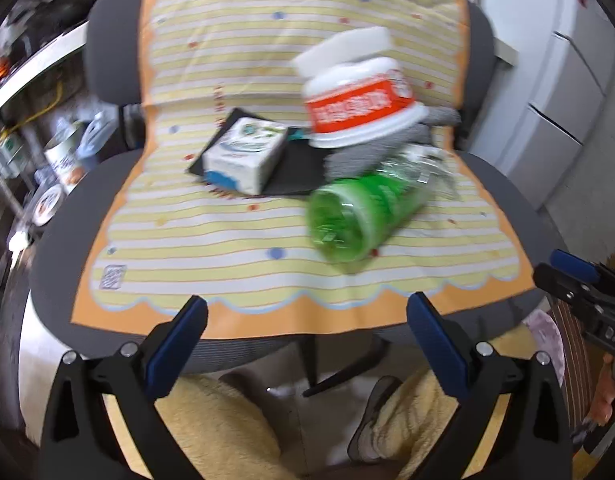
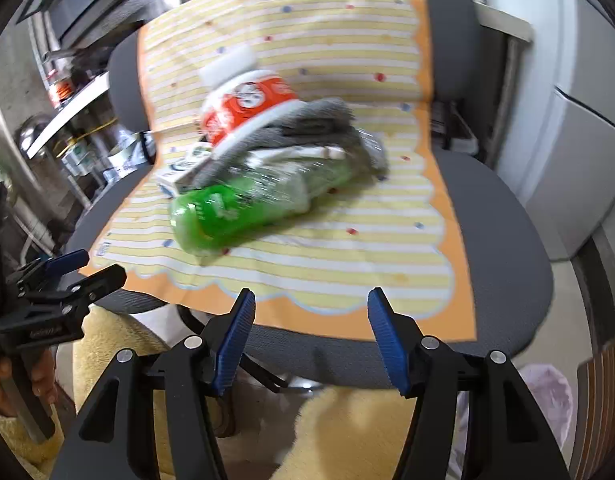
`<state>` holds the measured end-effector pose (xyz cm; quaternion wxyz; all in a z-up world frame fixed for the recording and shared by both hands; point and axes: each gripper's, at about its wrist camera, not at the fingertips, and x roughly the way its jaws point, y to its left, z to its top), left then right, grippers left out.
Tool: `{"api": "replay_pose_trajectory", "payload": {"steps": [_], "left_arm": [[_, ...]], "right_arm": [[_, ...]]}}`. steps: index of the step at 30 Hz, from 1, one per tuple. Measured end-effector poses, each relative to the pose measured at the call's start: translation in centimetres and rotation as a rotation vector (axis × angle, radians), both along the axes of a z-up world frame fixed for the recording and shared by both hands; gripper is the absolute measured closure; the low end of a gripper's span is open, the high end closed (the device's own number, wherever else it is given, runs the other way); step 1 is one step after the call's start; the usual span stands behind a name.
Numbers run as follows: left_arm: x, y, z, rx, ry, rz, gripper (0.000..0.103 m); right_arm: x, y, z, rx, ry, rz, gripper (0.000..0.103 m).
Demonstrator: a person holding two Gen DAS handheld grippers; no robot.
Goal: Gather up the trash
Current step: 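Return both tools to the chair, then grasp the white sponge with the right tool while the left tool grasps the milk carton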
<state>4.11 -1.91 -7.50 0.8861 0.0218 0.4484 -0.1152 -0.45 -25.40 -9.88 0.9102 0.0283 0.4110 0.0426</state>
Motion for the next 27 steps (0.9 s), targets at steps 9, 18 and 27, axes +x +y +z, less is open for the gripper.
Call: {"api": "replay_pose_trajectory", "payload": {"steps": [9,18,27], "left_arm": [[1.4,3.1,1.2,0.060,-0.032,0.099,0.006],[1.8,3.6,1.6,0.072,-0.029,0.118,0.006],[2.8,3.5,2.4,0.099,-0.038,0.109,0.006]], "right_arm": [[1.8,2.0,1.6,-0.141,-0.014,-0.039,0.032],[1.4,3.2,4.0,-0.194,-0.052,-0.023,0.028],[2.5,3.9,4.9,-0.190,-0.063,0.024,0.027]]}}
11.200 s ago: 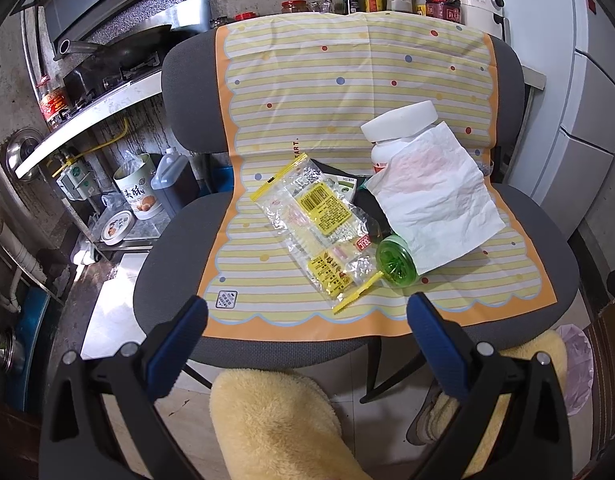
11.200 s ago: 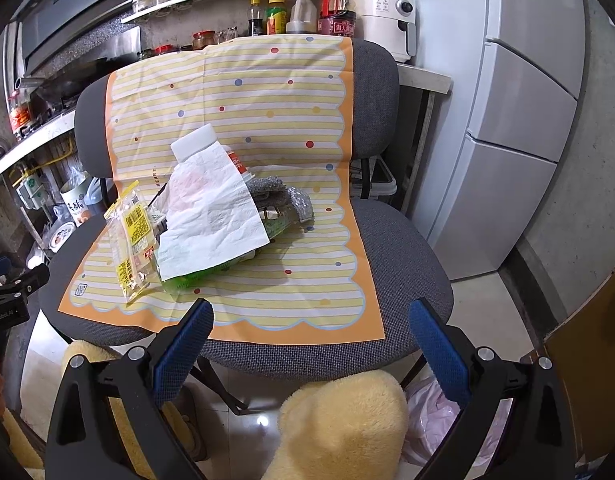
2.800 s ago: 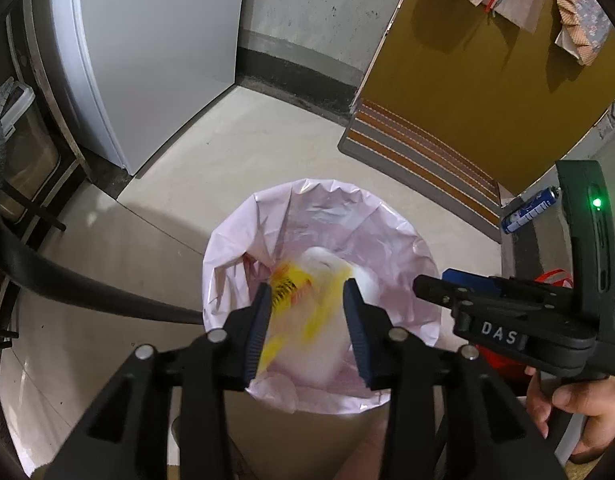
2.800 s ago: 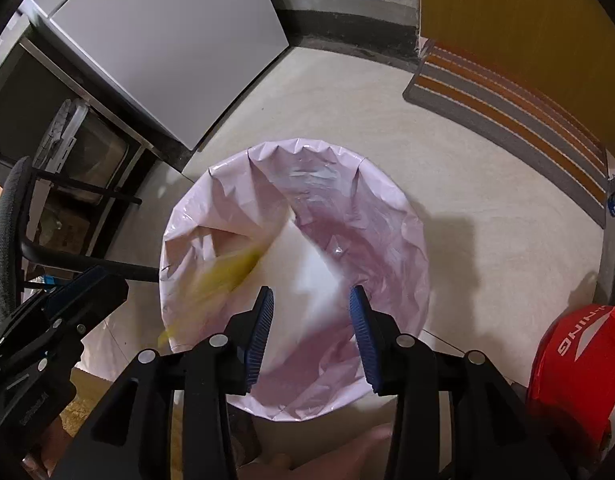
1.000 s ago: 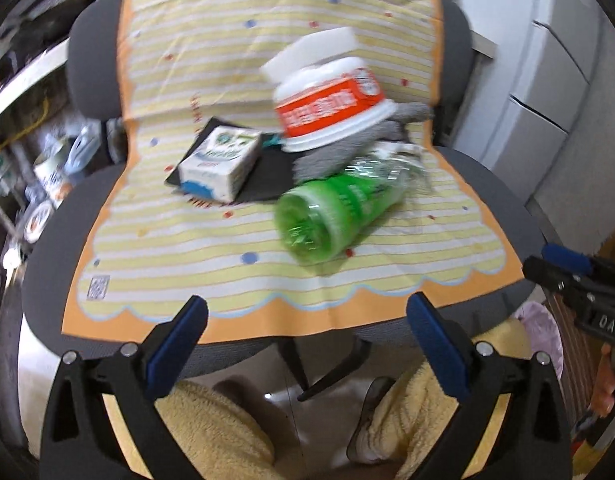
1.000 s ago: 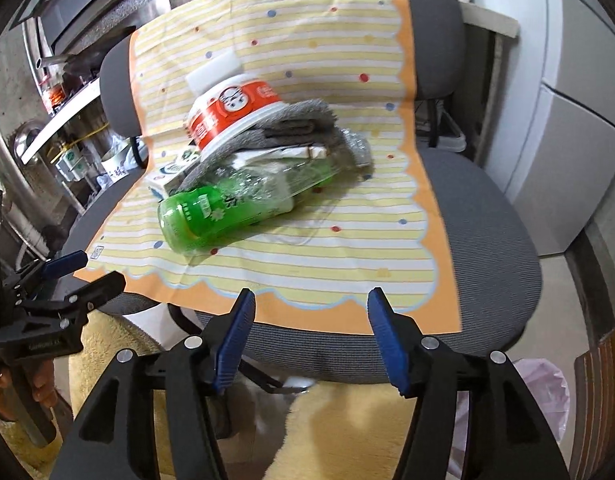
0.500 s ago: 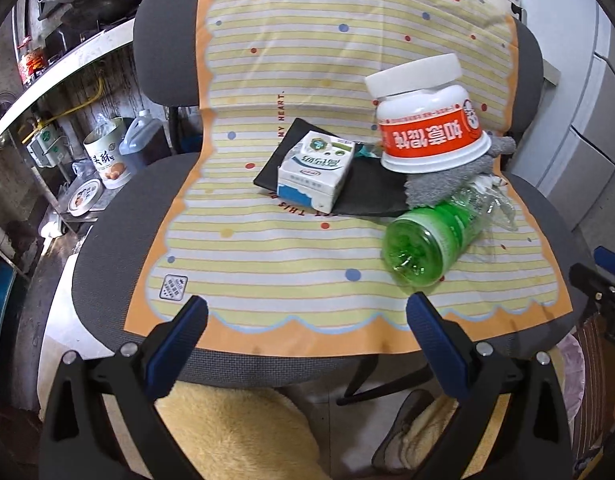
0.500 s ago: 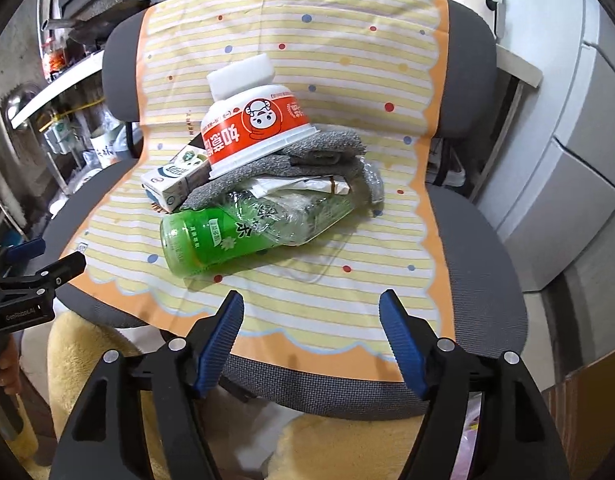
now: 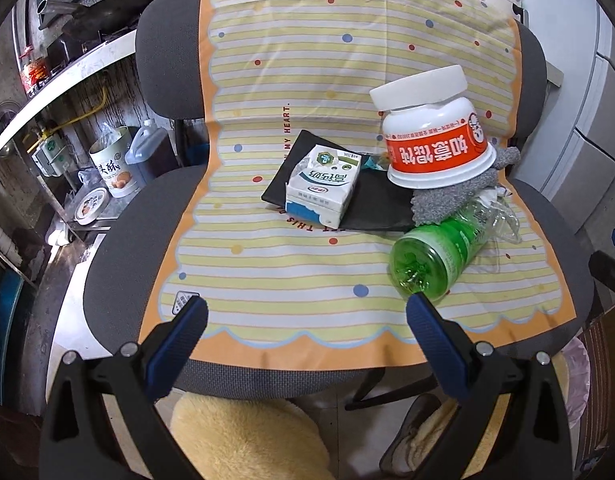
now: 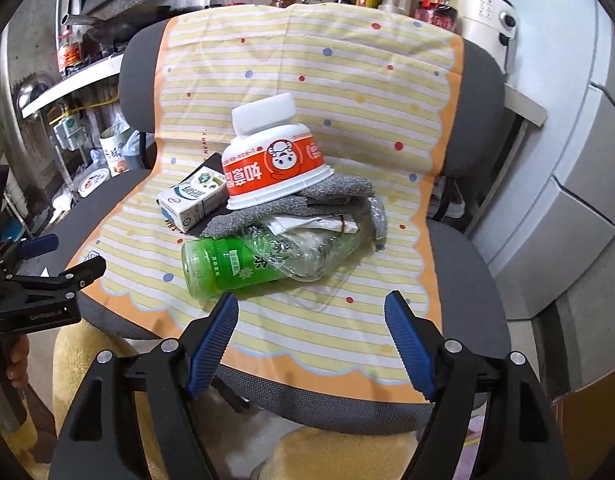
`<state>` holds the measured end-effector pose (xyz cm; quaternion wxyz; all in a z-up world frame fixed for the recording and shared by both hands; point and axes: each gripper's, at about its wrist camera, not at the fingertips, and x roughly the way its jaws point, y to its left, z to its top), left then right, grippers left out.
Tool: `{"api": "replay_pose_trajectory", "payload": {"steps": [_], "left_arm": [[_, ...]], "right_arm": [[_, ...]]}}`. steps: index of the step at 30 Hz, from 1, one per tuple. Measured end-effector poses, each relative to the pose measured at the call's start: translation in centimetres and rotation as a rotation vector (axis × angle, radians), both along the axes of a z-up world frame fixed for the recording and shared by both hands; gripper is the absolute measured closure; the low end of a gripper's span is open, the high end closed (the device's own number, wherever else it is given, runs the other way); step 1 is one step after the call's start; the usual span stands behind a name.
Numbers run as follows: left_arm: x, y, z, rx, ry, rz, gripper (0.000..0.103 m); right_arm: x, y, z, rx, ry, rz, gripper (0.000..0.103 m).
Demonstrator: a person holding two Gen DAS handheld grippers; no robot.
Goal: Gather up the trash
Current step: 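Grasp the white sponge with the right tool while the left tool grasps the milk carton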
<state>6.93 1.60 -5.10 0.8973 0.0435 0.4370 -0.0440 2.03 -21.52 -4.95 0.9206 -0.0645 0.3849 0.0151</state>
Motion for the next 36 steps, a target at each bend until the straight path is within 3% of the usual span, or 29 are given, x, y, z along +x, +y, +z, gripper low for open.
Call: {"api": "replay_pose_trajectory", "payload": {"steps": [5,14,22,28,29,32,36], "left_arm": [[2.2,0.7,0.1,0.019,0.018,0.012,0.006],[6.9,3.0,-0.2,-0.001,0.046,0.075,0.006],[9.3,3.9,-1.9,-0.010,0.086,0.111,0.006],[9.4,4.1,-2.6,-0.027,0.104,0.115,0.006],[9.3,4.1,-2.6,-0.029,0.105,0.116,0.006],[8.9,4.3,-2.5,-0.025,0.104,0.125,0.006],[8.4,4.5,-2.4,-0.015,0.100,0.127,0.006]], "right_arm": [[2.7,0.9,1.2,0.045,-0.047,0.114,0.018],[11.6,2.8,3.0,0.042,-0.131,0.243,0.014],[17.8,4.4,2.2,-0.050,-0.084,0.307,0.015],[19.9,5.3,1.8,-0.043,-0.045,0.340,0.015],[20.1,5.5,1.7,-0.047,-0.036,0.340,0.016],[19.8,5.9,1.6,-0.073,-0.029,0.333,0.037],[16.2,5.8,2.7,-0.107,-0.125,0.316,0.041]]}}
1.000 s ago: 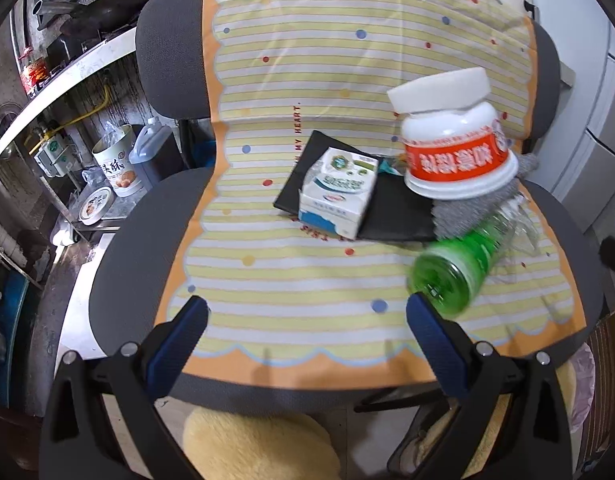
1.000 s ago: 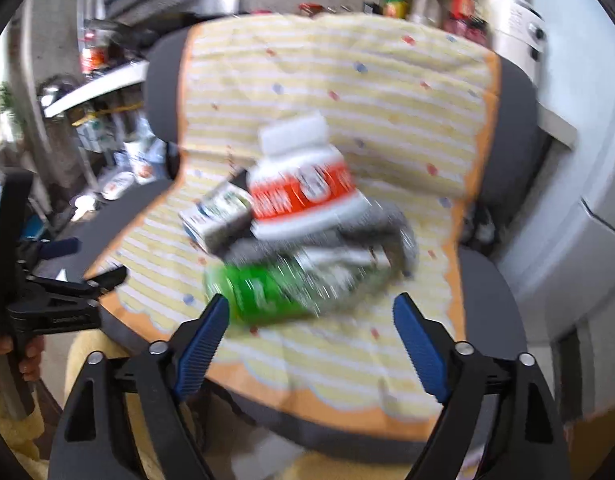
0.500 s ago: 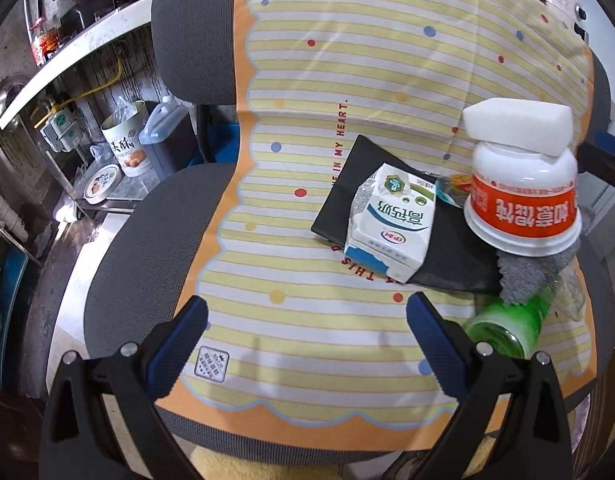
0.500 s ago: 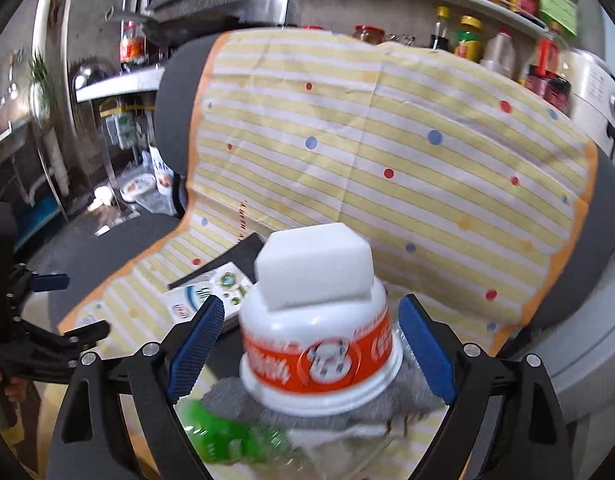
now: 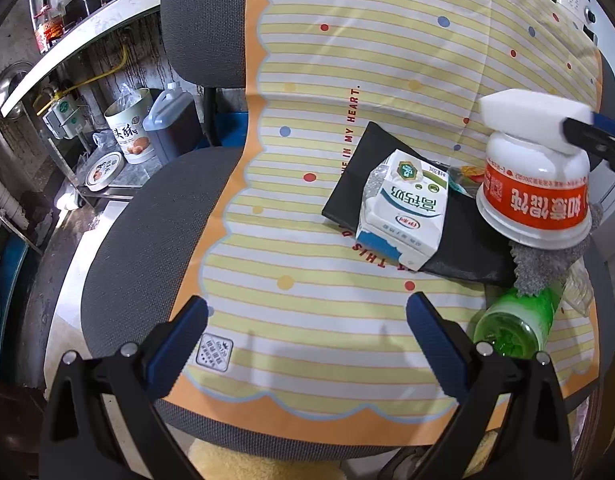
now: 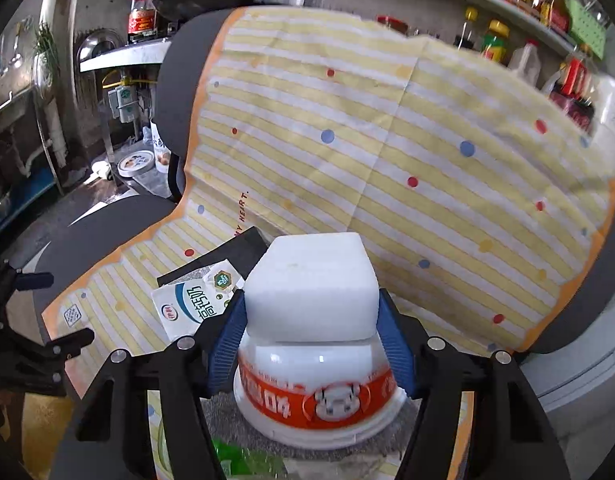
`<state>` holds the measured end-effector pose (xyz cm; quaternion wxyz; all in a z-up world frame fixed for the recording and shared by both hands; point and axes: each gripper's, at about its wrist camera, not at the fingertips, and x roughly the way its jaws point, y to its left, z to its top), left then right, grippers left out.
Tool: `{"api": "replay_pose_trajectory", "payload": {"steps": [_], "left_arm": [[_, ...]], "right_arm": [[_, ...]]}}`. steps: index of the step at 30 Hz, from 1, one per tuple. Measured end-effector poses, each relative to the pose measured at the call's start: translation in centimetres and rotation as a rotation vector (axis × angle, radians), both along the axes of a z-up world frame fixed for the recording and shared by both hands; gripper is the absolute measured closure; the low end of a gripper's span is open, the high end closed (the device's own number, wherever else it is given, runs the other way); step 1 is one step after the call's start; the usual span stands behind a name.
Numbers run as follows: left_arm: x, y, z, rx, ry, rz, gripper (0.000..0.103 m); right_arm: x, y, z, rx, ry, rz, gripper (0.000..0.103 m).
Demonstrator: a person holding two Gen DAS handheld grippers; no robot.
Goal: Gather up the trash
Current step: 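Grasp the white sponge with the right tool while the left tool grasps the milk carton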
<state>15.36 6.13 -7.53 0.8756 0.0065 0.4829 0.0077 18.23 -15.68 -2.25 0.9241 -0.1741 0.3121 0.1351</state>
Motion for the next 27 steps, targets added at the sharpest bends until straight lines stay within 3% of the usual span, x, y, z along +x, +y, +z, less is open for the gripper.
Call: {"api": "replay_pose_trajectory", "payload": {"steps": [6,9,12,14,17,20,27], "left_arm": [[-0.4,-1.9,-0.2,0.003,-0.056,-0.122,0.006],[0.2,-3.7,-1.0,0.033,-0.087,-0.214,0.007],[1.4,-5.3,-2.2,0.009,-0.072,-0.297,0.016],[2.4,-5.7,-2.6,-0.008,-0.068,-0.313,0.021],[4.2,-5.8,-3.3,-0.025,-0.066,-0.312,0.022],[5.6,-6.4,-4.0,-0.010,-0.055,-0.330,0.013],[7.4,-7.0,-5.4,0.005,-0.034,-0.335,0.011]], "right_arm": [[-8.4,-2.6,2.9,0.096,-0.140,-0.068,0.042],[-11.4,-4.6,2.4,0.142,-0.136,-0.126,0.042],[-13.7,-6.2,0.6,0.150,-0.122,-0.187,0.042],[-14.6,-6.9,-0.5,0.147,-0.116,-0.228,0.042],[-15.1,-8.1,-1.8,0.221,-0.067,-0.271,0.042],[-15.3,-8.5,-2.5,0.238,-0.036,-0.284,0.042],[-14.9,-9.0,-3.2,0.265,-0.003,-0.304,0.041]]}}
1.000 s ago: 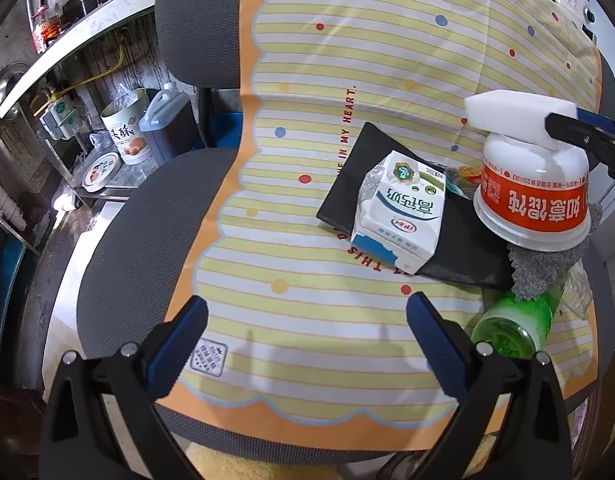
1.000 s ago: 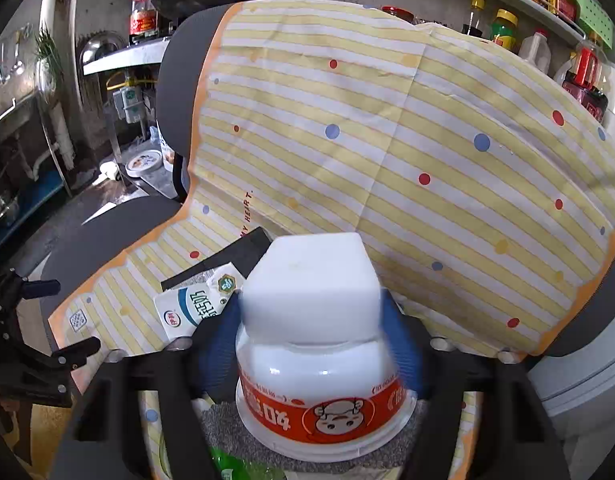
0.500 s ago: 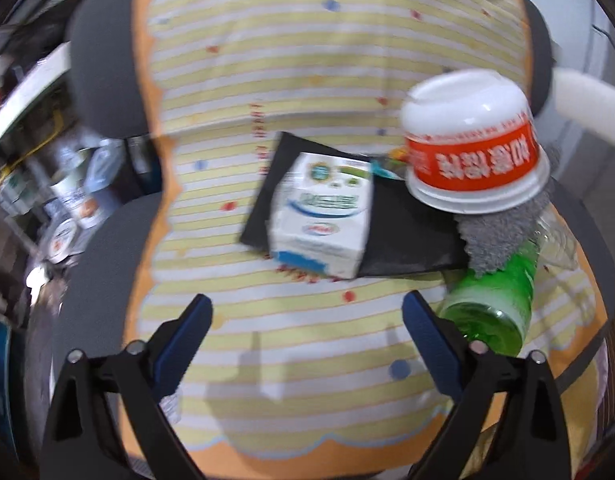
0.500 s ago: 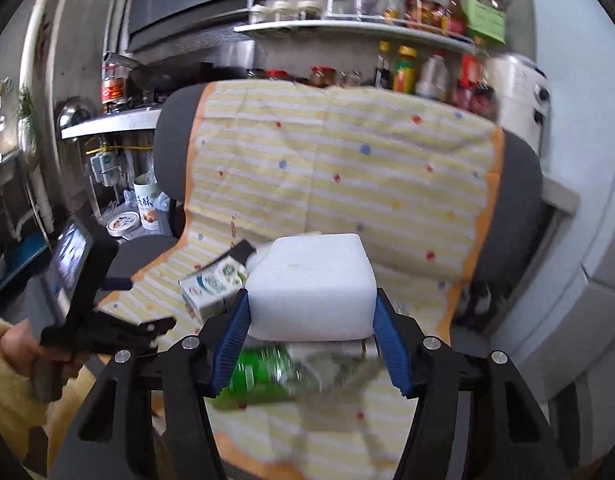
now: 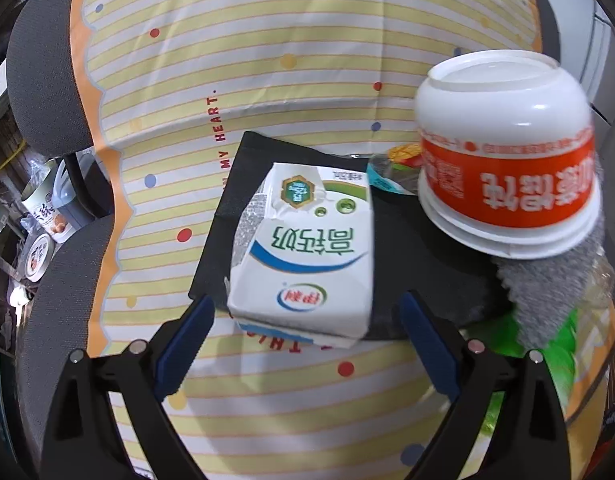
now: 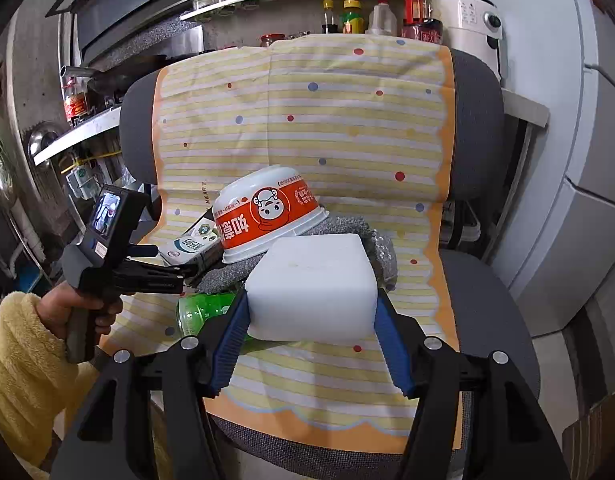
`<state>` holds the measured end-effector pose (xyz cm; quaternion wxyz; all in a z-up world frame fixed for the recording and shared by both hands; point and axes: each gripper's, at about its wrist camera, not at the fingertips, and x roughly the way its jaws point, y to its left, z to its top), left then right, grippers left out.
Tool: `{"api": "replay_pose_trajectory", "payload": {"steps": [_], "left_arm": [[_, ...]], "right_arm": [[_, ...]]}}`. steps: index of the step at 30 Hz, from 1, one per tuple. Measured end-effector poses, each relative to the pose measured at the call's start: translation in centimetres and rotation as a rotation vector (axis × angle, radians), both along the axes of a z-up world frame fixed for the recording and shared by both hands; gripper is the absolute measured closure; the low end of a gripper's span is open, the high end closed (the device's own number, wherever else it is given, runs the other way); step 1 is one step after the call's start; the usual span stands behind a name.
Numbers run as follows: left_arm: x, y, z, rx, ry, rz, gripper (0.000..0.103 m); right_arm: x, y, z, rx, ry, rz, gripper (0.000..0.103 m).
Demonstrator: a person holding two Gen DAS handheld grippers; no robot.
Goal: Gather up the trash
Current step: 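Grasp the white sponge with the right tool while the left tool grasps the milk carton, then carry sponge and carton to the bin and open both tools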
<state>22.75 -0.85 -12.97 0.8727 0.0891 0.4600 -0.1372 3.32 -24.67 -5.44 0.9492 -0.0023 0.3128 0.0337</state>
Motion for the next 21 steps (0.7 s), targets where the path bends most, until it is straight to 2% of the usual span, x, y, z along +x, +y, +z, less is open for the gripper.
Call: {"api": "replay_pose_trajectory", "payload": {"steps": [4,6,9,10,13,15,17,21], "left_arm": [[0.8,-0.2,-0.7,-0.033,0.019,-0.004,0.012],[0.8,-0.6,-0.8,-0.009,0.001,-0.005,0.012],[0.9,-1.1,-1.2,0.028,-0.033,-0.015,0.022],[0.8,-1.1,-1.2,0.032,-0.043,-0.017,0.031],[0.7,-0.4,-0.8,-0.017,-0.055,-0.016,0.032],[0.3,0.3,0.1,-0.037,-0.081,0.011,0.034],[-0.7,1.3,1.7,-0.091,-0.107,0.029,0.034],[-3.9,2.8,4.9,-0.116,-0.135,0.103,0.035]], "right_arm": [[0.2,0.0,-0.3,0.009,0.015,-0.002,0.041],[0.2,0.0,-0.4,0.009,0.021,-0.001,0.041],[0.2,0.2,-0.8,0.013,0.032,0.000,0.041],[0.1,0.2,-0.9,0.017,0.036,0.001,0.041],[-0.2,0.2,-1.1,0.017,0.040,-0.001,0.041],[-0.3,0.0,-1.0,0.018,0.038,-0.006,0.041],[-0.7,-0.3,-0.9,0.020,0.030,-0.017,0.041],[-1.1,-0.8,-1.0,0.024,0.026,-0.028,0.041]]}}
